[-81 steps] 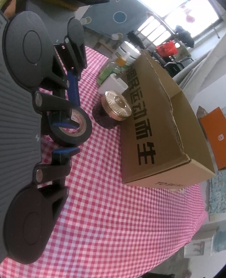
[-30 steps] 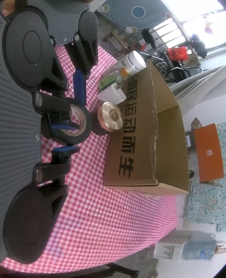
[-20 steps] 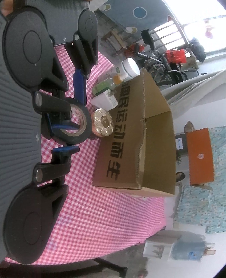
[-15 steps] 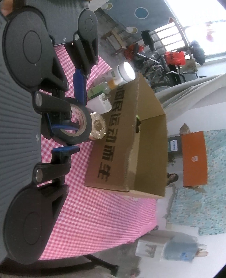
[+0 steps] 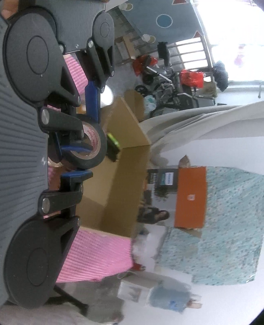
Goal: Organize rigid objects
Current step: 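Lift the black tape roll with the right gripper and carry it into the box, then open the right gripper to drop the tape roll in the box and withdraw, then move the right gripper to the gold-lidded jar beside the box, then close the right gripper around the gold-lidded jar, then lift the gold-lidded jar with the right gripper and lower it into the box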
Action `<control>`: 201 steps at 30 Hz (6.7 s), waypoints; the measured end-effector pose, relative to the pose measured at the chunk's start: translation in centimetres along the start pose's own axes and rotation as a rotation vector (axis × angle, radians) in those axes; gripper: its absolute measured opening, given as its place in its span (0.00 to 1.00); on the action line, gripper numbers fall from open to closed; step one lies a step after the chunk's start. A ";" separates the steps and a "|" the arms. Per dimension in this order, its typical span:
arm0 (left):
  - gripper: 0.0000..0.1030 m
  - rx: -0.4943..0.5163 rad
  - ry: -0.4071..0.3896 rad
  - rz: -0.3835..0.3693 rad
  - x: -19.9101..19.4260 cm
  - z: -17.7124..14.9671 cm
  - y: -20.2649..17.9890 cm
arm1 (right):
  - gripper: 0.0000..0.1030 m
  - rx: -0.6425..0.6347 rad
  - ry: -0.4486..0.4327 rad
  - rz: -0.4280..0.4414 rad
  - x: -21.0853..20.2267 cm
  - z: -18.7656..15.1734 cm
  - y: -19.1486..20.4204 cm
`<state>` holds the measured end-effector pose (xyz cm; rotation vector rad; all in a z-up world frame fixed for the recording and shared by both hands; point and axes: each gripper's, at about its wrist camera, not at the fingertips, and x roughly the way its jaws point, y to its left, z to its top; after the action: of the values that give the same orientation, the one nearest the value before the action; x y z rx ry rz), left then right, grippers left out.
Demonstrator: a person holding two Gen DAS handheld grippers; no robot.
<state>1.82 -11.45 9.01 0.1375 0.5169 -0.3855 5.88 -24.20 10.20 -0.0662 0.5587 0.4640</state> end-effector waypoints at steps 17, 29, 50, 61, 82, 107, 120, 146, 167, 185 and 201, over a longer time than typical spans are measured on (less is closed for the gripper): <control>0.64 -0.042 0.127 0.077 10.6 7.1 6.3 | 0.21 0.019 0.167 0.096 13.1 10.0 -5.2; 0.64 -0.089 0.477 0.056 22.1 6.9 11.9 | 0.21 0.164 0.443 0.169 27.6 9.1 -9.4; 0.72 -0.104 0.547 0.105 25.8 6.1 13.9 | 0.23 0.349 0.528 0.188 33.7 6.7 -12.5; 0.82 -0.119 0.449 0.086 19.8 7.6 13.2 | 0.40 0.366 0.378 0.198 26.5 9.6 -13.3; 1.00 -0.086 0.205 -0.005 5.1 3.2 5.6 | 1.00 0.378 -0.026 0.209 3.0 2.0 -11.2; 0.81 0.001 0.293 -0.050 10.3 -8.0 4.4 | 0.69 0.618 0.240 0.213 12.2 -8.5 -8.5; 0.71 -0.015 0.311 -0.124 10.9 -7.6 4.8 | 0.60 0.574 0.323 0.251 15.1 -7.6 -6.9; 0.71 0.113 0.322 -0.183 7.4 -8.9 1.4 | 0.61 0.669 0.340 0.234 9.2 -10.9 -9.9; 0.56 0.159 0.347 -0.105 10.9 -8.5 -1.9 | 0.47 0.692 0.315 0.229 9.4 -11.6 -9.6; 0.56 0.098 0.388 -0.053 11.8 -7.0 -1.0 | 0.49 0.679 0.320 0.232 11.0 -10.9 -9.3; 0.56 0.091 0.391 -0.055 12.2 -6.8 -1.1 | 0.52 0.677 0.322 0.233 11.1 -11.0 -9.2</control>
<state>8.04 -14.92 -3.07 0.2908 0.8900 -0.4382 12.81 -29.99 -5.55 0.5856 1.0218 0.4722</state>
